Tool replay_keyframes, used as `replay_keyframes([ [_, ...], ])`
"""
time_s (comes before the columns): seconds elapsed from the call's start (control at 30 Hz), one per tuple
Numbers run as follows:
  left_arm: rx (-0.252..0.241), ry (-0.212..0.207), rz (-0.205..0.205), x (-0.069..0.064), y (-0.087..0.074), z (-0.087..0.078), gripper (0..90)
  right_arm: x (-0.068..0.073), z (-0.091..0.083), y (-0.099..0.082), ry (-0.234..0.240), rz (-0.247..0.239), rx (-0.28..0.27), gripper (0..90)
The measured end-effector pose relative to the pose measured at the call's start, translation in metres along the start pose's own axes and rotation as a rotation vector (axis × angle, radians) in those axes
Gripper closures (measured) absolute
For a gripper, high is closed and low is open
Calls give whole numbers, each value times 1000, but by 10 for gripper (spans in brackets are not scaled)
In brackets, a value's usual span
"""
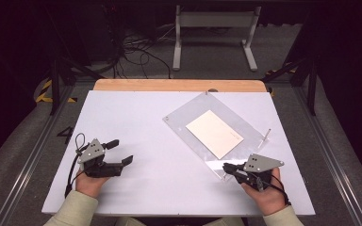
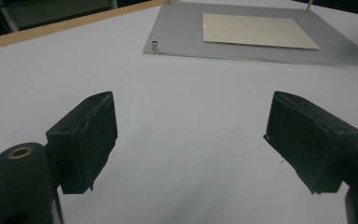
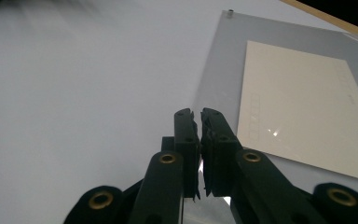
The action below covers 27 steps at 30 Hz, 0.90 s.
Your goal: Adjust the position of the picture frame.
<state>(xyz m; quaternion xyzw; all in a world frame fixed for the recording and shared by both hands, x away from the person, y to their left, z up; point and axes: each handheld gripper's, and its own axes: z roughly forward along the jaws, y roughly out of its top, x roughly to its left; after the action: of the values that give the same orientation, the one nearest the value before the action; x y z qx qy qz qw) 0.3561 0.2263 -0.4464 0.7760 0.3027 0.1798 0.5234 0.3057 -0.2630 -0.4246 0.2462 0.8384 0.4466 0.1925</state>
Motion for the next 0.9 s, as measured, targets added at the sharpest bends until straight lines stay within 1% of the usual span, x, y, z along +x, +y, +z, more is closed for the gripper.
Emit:
replay_keyframes([
  [0.03,7,0,10,-1,3,1,167,-2,-3,-1,-12,3,5,844],
  [0.07,12,-4,10,-3,5,3,167,-4,-7,-3,-28,13,11,845],
  [0.1,18,-6,18,-4,8,4,166,-5,-10,-4,-39,19,14,844],
  [0.13,30,-10,18,-6,12,6,166,-9,-16,-7,-65,32,21,844],
  [0.17,46,-15,20,-7,15,8,166,-9,-16,-7,-65,32,21,844],
  [0.27,90,-32,39,-12,27,17,173,-12,-23,-13,-94,58,23,844],
  [0.3,107,-45,51,-14,33,21,178,-12,-24,-14,-98,59,21,845],
  [0.37,129,-57,62,-16,41,29,189,-13,-26,-18,-98,76,13,845],
  [0.4,140,-66,66,-17,46,34,189,-13,-26,-18,-98,76,13,845],
  [0.47,138,-89,65,-17,55,46,211,-13,-26,-19,-96,78,9,844],
  [0.53,147,-90,66,-16,61,55,232,-13,-26,-19,-97,75,6,844],
  [0.6,150,-99,60,-13,66,64,259,-13,-26,-20,-96,78,-2,843],
  [0.67,139,-101,58,-12,71,70,270,-13,-26,-20,-96,79,-4,844],
  [0.7,140,-107,48,-11,74,73,281,-13,-26,-20,-98,79,-7,844],
  [0.73,139,-105,54,-11,77,76,286,-13,-26,-21,-99,78,-7,844],
  [0.77,140,-105,52,-11,79,79,292,-12,-26,-21,-100,77,-10,844],
  [0.8,124,-99,58,-10,81,82,313,-12,-27,-22,-100,78,-13,845],
  [0.83,129,-112,54,-10,84,86,313,-12,-27,-22,-100,78,-13,845],
  [0.9,137,-106,65,-12,88,94,318,-10,-29,-22,-97,77,-10,846],
])
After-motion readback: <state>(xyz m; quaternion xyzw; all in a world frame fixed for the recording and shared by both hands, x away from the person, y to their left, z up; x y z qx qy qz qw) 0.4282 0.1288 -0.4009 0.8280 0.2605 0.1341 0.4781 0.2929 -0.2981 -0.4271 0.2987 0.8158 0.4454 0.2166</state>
